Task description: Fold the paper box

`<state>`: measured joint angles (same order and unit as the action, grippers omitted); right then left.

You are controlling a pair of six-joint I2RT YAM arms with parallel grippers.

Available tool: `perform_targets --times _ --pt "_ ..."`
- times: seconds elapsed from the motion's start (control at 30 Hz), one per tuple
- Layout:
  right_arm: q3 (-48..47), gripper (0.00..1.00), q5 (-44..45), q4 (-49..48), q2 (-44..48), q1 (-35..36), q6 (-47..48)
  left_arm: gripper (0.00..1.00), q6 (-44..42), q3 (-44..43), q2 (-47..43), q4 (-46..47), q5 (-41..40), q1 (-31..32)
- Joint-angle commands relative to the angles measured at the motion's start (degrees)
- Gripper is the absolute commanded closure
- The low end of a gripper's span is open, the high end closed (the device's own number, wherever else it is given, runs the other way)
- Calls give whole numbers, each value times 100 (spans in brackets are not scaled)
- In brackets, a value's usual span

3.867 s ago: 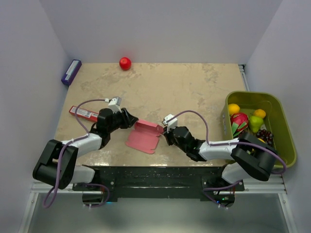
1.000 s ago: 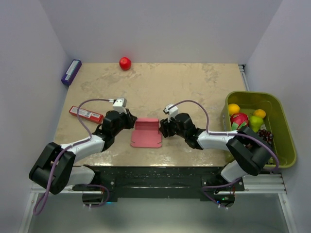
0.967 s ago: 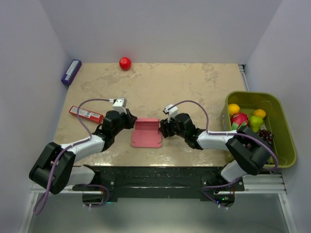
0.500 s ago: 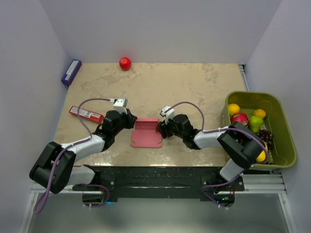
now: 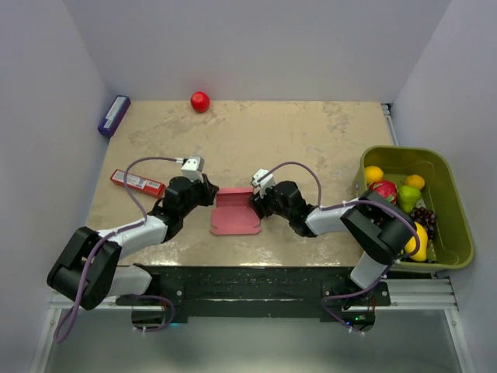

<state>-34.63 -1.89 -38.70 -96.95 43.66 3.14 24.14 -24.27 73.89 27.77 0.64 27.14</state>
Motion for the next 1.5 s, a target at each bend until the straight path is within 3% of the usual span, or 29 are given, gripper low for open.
perform_targets --times 0.0,0.23,0.67,0.83,1.27,1.47 --pt "-290 43 -206 -709 18 11 170 83 -278 72 187 -729 208 64" --pt "-351 46 -119 -876 -105 11 -23 83 -287 72 187 -703 234 55" --pt "-430 77 118 -1043 -342 11 -226 84 -261 72 179 -668 322 64" --pt "-404 80 356 -1087 -386 20 -270 84 -182 107 152 -597 401 64" --pt "-808 100 1797 -210 -597 213 -437 85 152 221 108 -255 867 64" --pt "-975 100 2779 213 -773 450 -445 85 161 204 99 -202 937 81"
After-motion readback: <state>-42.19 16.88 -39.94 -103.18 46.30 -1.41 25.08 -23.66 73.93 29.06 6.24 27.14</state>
